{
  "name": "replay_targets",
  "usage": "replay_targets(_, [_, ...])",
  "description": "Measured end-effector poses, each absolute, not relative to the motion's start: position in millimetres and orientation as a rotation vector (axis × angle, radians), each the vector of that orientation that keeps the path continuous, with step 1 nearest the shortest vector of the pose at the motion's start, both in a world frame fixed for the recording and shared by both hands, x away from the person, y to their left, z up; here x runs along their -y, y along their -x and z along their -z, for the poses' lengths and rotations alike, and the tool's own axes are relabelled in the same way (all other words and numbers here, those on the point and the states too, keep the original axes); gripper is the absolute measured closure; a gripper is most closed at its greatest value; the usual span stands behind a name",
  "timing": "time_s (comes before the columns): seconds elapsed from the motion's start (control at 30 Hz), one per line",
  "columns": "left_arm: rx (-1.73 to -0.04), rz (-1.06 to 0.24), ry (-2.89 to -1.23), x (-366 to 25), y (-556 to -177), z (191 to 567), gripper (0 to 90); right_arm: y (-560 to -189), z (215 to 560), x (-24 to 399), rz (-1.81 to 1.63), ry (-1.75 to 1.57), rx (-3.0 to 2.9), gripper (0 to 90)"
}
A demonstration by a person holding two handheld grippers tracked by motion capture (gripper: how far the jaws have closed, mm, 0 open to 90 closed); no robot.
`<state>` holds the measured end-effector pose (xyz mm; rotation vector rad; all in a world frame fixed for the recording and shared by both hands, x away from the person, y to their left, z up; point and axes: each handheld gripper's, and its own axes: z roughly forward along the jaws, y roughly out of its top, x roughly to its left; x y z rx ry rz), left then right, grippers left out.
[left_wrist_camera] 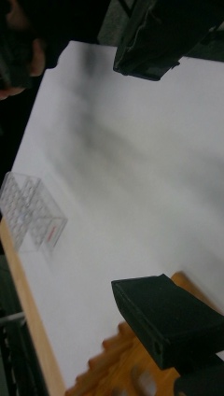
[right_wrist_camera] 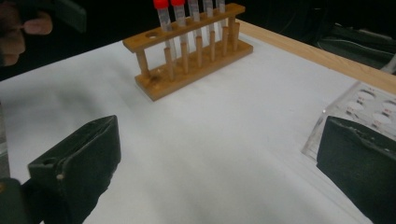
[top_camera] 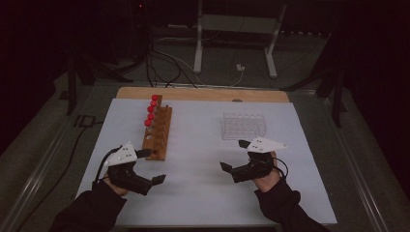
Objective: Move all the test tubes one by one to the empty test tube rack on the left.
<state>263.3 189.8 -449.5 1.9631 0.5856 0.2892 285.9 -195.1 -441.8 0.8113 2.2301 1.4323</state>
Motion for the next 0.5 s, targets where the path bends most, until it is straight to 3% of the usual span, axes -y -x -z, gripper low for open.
replay_targets(0.5, [-0.536, -0.266, -2.009, -176, -255, 499, 0.8, -283, 451, 199, -1.402, -0.809, -2.236, 0.0])
